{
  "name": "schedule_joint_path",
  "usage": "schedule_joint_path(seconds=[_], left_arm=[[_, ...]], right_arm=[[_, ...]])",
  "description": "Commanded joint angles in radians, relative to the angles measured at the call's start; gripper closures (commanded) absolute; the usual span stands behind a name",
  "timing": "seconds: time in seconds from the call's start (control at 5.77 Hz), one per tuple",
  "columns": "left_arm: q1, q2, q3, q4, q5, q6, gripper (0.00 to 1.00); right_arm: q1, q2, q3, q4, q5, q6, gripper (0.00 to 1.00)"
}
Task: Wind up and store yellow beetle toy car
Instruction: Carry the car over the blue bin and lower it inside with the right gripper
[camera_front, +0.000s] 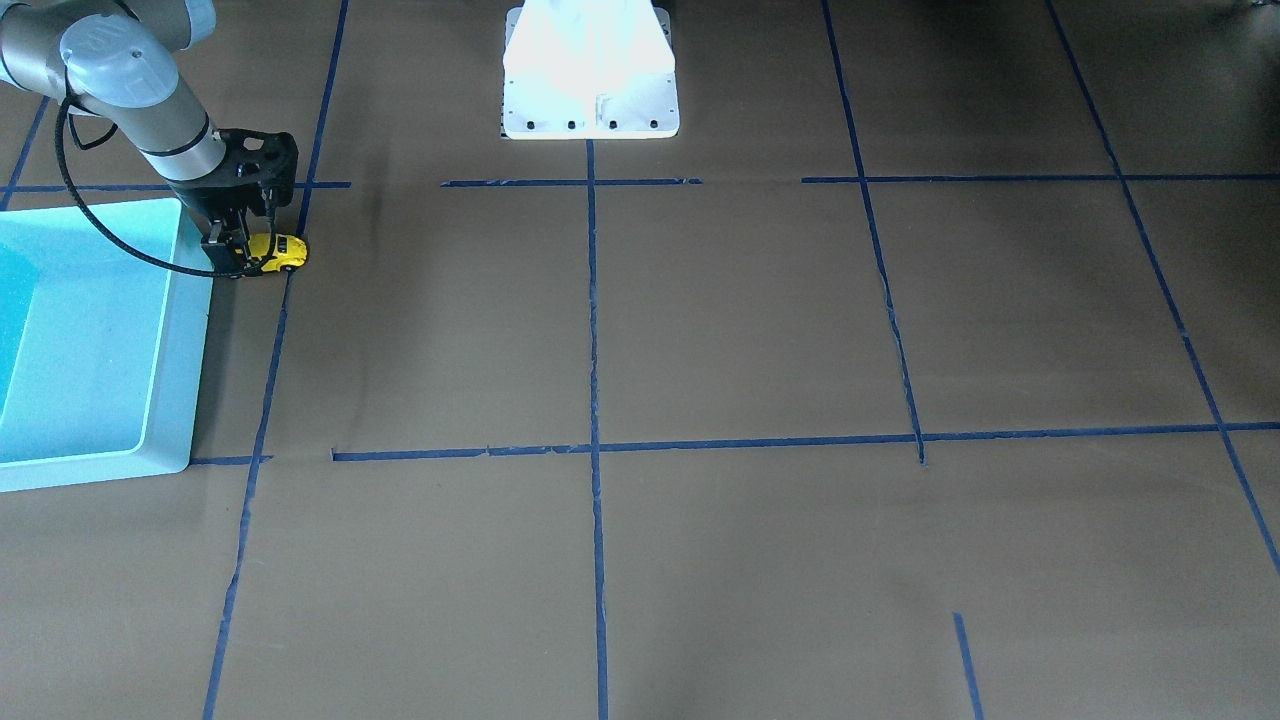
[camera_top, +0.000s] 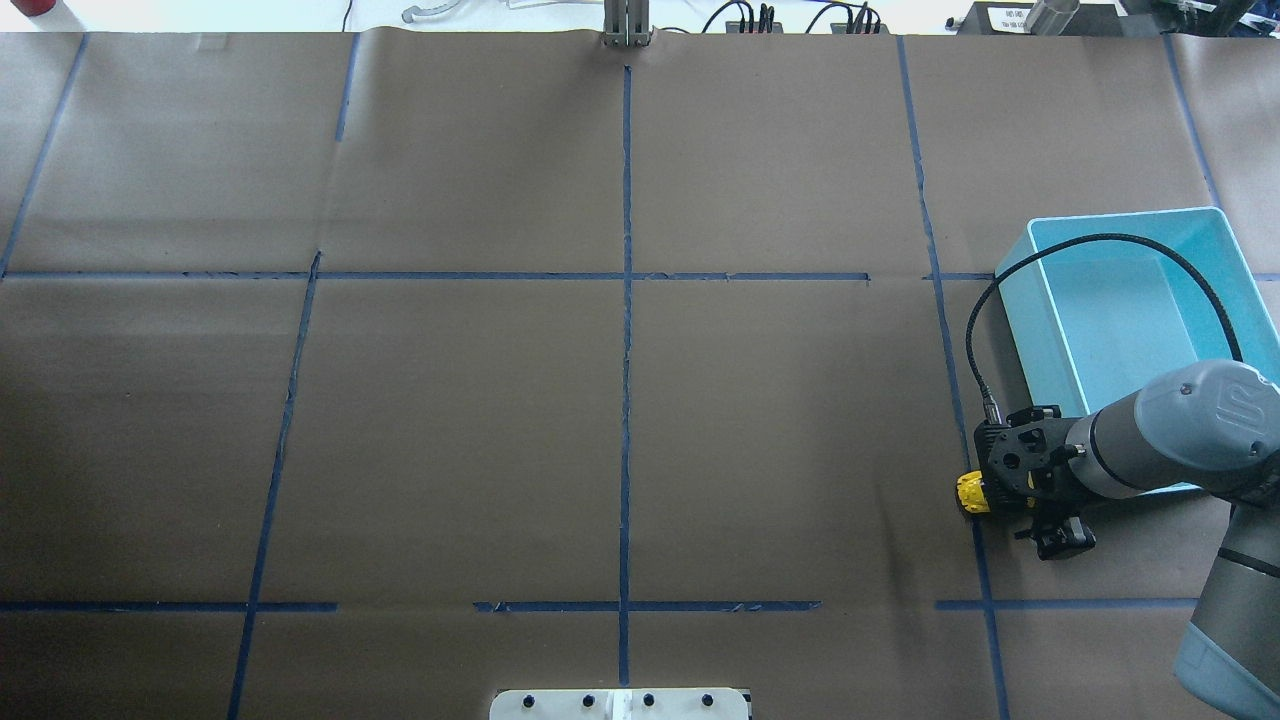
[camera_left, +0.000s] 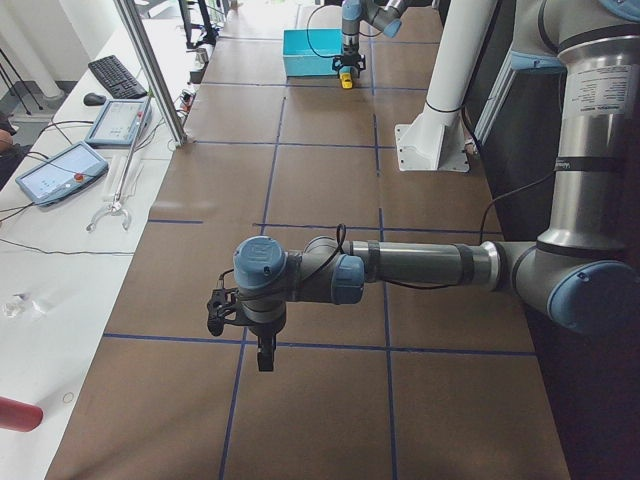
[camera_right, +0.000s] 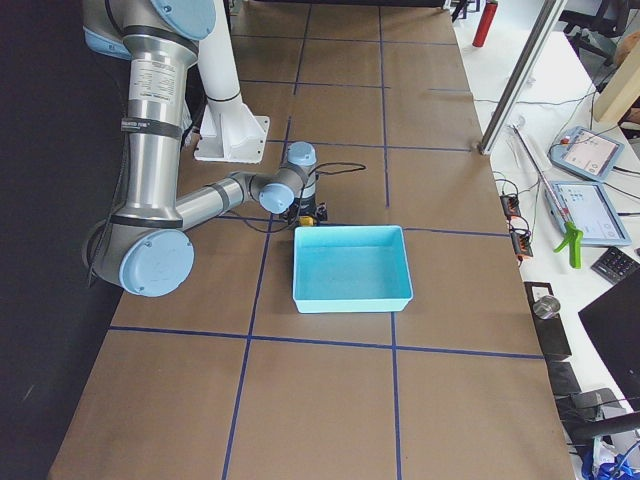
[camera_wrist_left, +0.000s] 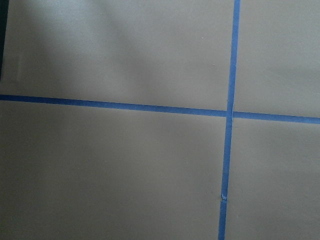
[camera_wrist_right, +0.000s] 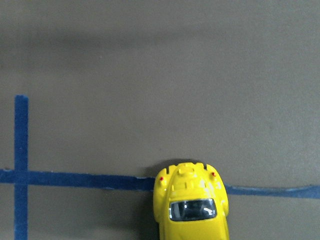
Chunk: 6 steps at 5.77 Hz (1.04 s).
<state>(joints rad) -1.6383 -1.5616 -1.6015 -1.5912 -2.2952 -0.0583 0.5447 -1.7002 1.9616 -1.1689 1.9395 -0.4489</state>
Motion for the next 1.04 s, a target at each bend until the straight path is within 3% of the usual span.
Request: schedule_joint_path(seconds=[0.0,0.17,0.35,0.69,0.87], left_arm=[[0.0,0.0,0.0,-0.001,-0.001,0.0,0.0],[0.0,0.0,-0.002,-0.003,-0.001,0.0,0.0],[0.0,0.0,0.0,-0.003,-0.001,0.0,0.0],[0.0,0.0,0.002,-0.022,0.0,0.0,0.0],[0.0,0.0,0.002,-0.023,0.0,0.0,0.0]], right_arm=[[-0.002,0.004,0.002,0.0,0.003,-0.011,0.39],[0.0,0.002,0.003,0.0,0.003,-0.014,0.84],[0.004,-0.007,0.026,-0.002,0.004,-0.039,1.0],[0.024,0.001,0.058,-0.015,0.018,-0.056,1.0],[0.037,0.007,0.122,-0.068,0.025,-0.056,1.0]])
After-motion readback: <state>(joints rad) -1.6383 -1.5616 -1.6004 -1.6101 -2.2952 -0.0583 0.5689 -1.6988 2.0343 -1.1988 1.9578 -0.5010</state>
